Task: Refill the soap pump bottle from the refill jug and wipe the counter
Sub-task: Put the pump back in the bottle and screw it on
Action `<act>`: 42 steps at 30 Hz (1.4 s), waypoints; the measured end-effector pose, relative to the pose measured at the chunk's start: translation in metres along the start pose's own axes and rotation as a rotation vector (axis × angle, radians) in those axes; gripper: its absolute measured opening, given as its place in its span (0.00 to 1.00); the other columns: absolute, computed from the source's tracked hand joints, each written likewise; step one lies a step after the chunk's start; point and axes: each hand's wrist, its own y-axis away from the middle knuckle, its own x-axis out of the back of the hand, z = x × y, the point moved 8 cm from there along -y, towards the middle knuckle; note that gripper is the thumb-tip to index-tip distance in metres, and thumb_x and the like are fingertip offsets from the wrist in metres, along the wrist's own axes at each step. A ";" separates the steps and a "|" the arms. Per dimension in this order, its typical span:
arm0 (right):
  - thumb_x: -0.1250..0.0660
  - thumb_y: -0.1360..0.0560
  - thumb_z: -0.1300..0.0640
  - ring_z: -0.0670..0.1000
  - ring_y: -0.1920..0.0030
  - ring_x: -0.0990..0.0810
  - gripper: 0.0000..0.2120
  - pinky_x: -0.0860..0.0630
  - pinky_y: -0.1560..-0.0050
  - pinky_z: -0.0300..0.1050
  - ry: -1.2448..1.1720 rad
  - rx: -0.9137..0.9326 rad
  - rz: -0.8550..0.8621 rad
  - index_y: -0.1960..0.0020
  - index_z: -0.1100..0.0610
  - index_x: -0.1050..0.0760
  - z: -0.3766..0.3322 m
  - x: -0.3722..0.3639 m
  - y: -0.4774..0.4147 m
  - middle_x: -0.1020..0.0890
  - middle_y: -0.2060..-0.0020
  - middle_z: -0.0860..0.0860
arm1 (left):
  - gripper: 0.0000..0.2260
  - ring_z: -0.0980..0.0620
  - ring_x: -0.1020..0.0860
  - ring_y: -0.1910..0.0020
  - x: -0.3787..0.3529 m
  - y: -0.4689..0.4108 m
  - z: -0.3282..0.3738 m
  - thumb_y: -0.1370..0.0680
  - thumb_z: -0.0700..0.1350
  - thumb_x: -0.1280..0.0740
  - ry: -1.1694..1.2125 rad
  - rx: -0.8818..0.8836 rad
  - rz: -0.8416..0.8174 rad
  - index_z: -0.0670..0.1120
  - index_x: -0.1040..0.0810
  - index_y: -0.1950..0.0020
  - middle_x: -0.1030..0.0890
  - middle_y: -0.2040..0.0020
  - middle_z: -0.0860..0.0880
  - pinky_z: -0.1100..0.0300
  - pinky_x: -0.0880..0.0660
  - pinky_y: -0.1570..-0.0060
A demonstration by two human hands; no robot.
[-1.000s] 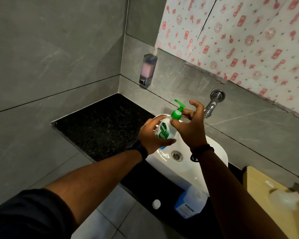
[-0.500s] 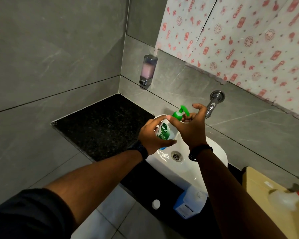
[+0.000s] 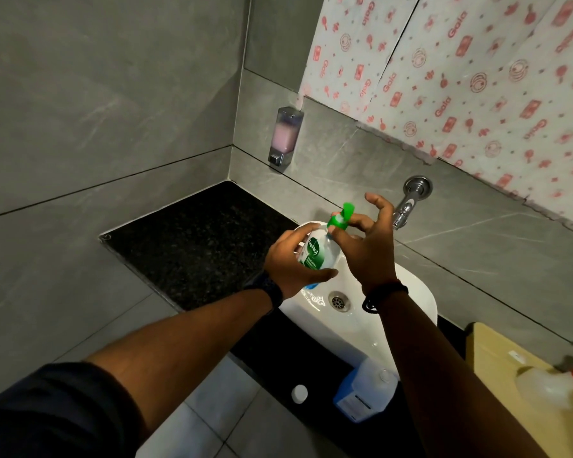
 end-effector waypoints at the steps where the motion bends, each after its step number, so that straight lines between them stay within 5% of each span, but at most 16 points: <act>1: 0.25 0.35 0.65 0.48 0.57 0.20 0.33 0.25 0.56 0.30 0.036 0.015 0.020 0.37 0.58 0.38 -0.001 0.001 0.000 0.20 0.64 0.46 | 0.36 0.54 0.22 0.51 0.000 0.000 -0.001 0.45 0.50 0.18 0.002 0.002 0.006 0.56 0.26 0.39 0.24 0.49 0.55 0.52 0.20 0.50; 5: 0.21 0.39 0.60 0.48 0.55 0.20 0.35 0.26 0.53 0.31 0.007 -0.036 0.025 0.39 0.55 0.37 0.002 0.005 -0.001 0.19 0.62 0.50 | 0.35 0.56 0.23 0.51 0.001 0.001 -0.001 0.45 0.51 0.18 -0.010 -0.009 0.006 0.59 0.26 0.40 0.25 0.51 0.62 0.53 0.20 0.50; 8: 0.24 0.35 0.60 0.54 0.44 0.21 0.20 0.26 0.40 0.47 -0.001 -0.037 -0.054 0.48 0.45 0.27 -0.001 -0.001 -0.001 0.23 0.42 0.62 | 0.35 0.55 0.22 0.52 0.001 0.001 -0.003 0.45 0.52 0.18 -0.018 -0.012 0.001 0.58 0.26 0.40 0.24 0.49 0.56 0.52 0.20 0.52; 11: 0.24 0.34 0.62 0.60 0.44 0.21 0.32 0.26 0.41 0.60 0.053 0.019 -0.036 0.52 0.24 0.31 -0.013 -0.001 0.003 0.27 0.38 0.63 | 0.36 0.54 0.22 0.52 0.001 0.001 -0.003 0.45 0.52 0.18 -0.022 -0.012 -0.003 0.55 0.26 0.38 0.24 0.48 0.53 0.51 0.20 0.52; 13: 0.23 0.36 0.59 0.60 0.46 0.20 0.36 0.25 0.42 0.59 0.110 0.056 0.013 0.53 0.20 0.34 -0.018 0.001 0.004 0.24 0.41 0.62 | 0.36 0.55 0.23 0.52 0.002 0.002 -0.001 0.44 0.51 0.18 -0.022 -0.021 0.002 0.54 0.26 0.39 0.25 0.50 0.58 0.51 0.20 0.51; 16: 0.22 0.37 0.56 0.59 0.48 0.20 0.34 0.24 0.46 0.58 0.148 0.061 0.042 0.51 0.22 0.35 -0.015 0.000 0.005 0.22 0.44 0.60 | 0.35 0.55 0.24 0.51 0.004 0.003 0.005 0.44 0.50 0.18 -0.021 -0.050 0.022 0.52 0.25 0.38 0.28 0.52 0.66 0.52 0.21 0.50; 20: 0.21 0.40 0.52 0.54 0.53 0.18 0.25 0.23 0.51 0.44 0.153 -0.014 0.083 0.50 0.45 0.31 -0.002 0.000 0.004 0.17 0.59 0.53 | 0.34 0.55 0.24 0.52 0.006 0.005 0.013 0.43 0.49 0.18 -0.037 -0.086 0.045 0.50 0.25 0.39 0.28 0.53 0.70 0.52 0.21 0.50; 23: 0.20 0.41 0.52 0.52 0.56 0.17 0.30 0.22 0.50 0.50 0.123 -0.069 0.101 0.50 0.54 0.36 0.005 0.000 0.002 0.17 0.65 0.48 | 0.33 0.50 0.22 0.52 0.008 0.005 0.018 0.43 0.50 0.18 -0.066 -0.119 0.056 0.51 0.25 0.40 0.28 0.55 0.70 0.51 0.21 0.52; 29: 0.21 0.39 0.55 0.57 0.54 0.17 0.24 0.22 0.51 0.61 0.077 -0.053 0.028 0.55 0.43 0.34 0.008 -0.010 -0.003 0.19 0.56 0.54 | 0.34 0.47 0.21 0.52 0.012 0.003 0.015 0.43 0.51 0.18 -0.129 -0.121 0.078 0.48 0.24 0.40 0.26 0.54 0.55 0.54 0.20 0.53; 32: 0.21 0.39 0.51 0.49 0.61 0.18 0.23 0.20 0.55 0.54 0.083 -0.051 -0.033 0.55 0.40 0.33 0.011 -0.020 0.000 0.19 0.53 0.54 | 0.35 0.47 0.22 0.48 0.016 0.002 -0.003 0.43 0.48 0.18 -0.121 -0.051 0.069 0.45 0.24 0.39 0.21 0.48 0.46 0.55 0.22 0.50; 36: 0.27 0.37 0.40 0.49 0.60 0.21 0.19 0.23 0.58 0.47 0.132 -0.118 0.081 0.52 0.42 0.31 0.036 -0.028 0.020 0.20 0.56 0.37 | 0.34 0.47 0.24 0.47 0.029 0.006 -0.044 0.42 0.48 0.19 -0.184 0.047 0.058 0.47 0.26 0.39 0.21 0.45 0.46 0.61 0.28 0.49; 39: 0.30 0.31 0.43 0.49 0.58 0.22 0.16 0.24 0.53 0.51 0.228 -0.128 0.093 0.49 0.47 0.32 0.068 -0.045 0.049 0.21 0.54 0.41 | 0.34 0.45 0.24 0.46 0.046 0.016 -0.082 0.41 0.51 0.20 -0.235 0.124 0.060 0.49 0.28 0.38 0.22 0.45 0.46 0.58 0.28 0.49; 42: 0.33 0.30 0.42 0.49 0.53 0.24 0.15 0.27 0.52 0.43 0.358 -0.179 -0.083 0.47 0.45 0.32 0.109 -0.080 0.084 0.21 0.52 0.44 | 0.34 0.45 0.24 0.45 0.056 0.026 -0.124 0.40 0.54 0.20 -0.273 0.185 0.045 0.51 0.29 0.38 0.22 0.44 0.47 0.54 0.25 0.47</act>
